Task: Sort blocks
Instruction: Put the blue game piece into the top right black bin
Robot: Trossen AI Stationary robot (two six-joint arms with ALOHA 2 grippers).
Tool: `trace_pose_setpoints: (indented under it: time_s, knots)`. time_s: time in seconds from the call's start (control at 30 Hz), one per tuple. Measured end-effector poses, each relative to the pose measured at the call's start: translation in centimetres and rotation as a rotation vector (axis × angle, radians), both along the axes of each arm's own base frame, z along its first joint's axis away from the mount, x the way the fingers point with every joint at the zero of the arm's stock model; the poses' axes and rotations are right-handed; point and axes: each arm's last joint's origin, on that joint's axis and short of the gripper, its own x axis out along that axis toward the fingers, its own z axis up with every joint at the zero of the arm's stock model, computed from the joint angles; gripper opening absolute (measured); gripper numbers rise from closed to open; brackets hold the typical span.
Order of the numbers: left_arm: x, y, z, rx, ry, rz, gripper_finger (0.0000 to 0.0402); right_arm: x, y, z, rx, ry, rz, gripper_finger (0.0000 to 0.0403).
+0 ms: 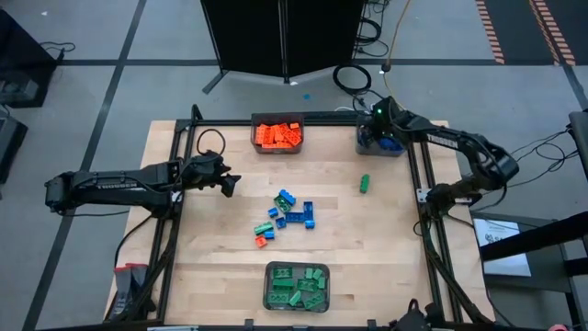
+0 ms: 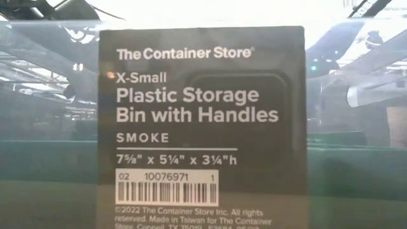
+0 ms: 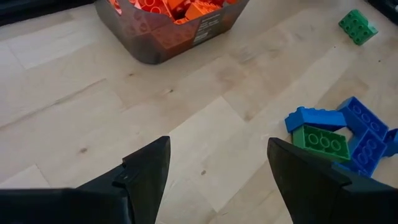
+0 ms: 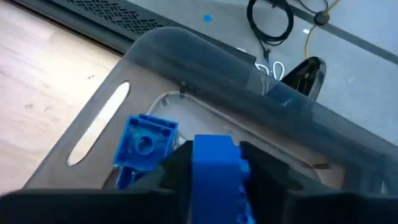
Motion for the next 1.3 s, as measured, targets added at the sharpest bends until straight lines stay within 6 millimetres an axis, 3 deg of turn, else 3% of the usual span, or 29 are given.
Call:
trace_pose_setpoints:
  time_s: [0.17, 0.3, 0.43, 0.6, 0.67, 0.8, 0.97, 1.13, 1.3]
  knots:
    - [0.0, 0.0, 0.0, -0.011, -0.006, 0.011, 0.0270, 0.2, -0.2, -0.6, 0.040, -0.026, 0.035, 0.0217]
    - [0.0, 0.0, 0.0, -0.010, -0.006, 0.012, 0.0270, 0.1, 0.0, -0.1, 0.038, -0.056, 0.035, 0.0271]
    - [0.0, 0.0, 0.0, -0.009, -0.005, 0.011, 0.0270, 0.1, 0.6, 2.0, 0.020, -0.151, 0.131, 0.0286]
    - [0.0, 0.0, 0.0, 0.014, 0.007, 0.004, 0.0270, 1.8, 2.9, 6.3, -0.010, -0.475, 0.544, 0.0280]
    - [0.0, 0.1, 0.0, 0.023, 0.009, 0.013, 0.0270, 3.1, 4.5, 7.3, -0.021, -0.528, 0.694, 0.0277]
    - [0.0, 0.1, 0.0, 0.030, 0.011, 0.021, 0.0270, 6.1, 8.2, 7.2, -0.077, -0.440, 0.947, 0.0277]
    - [0.0, 0.1, 0.0, 0.036, 0.015, 0.015, 0.0270, 9.7, 11.9, 4.8, -0.186, -0.222, 1.297, 0.0277]
    - [-0.1, 0.1, 0.0, 0.036, 0.015, 0.015, 0.0270, 12.5, 13.8, 3.0, -0.259, -0.064, 1.515, 0.0277]
    - [-0.1, 0.1, 0.0, 0.035, 0.016, 0.016, 0.0270, 15.6, 15.3, 2.8, -0.267, 0.127, 1.735, 0.0277]
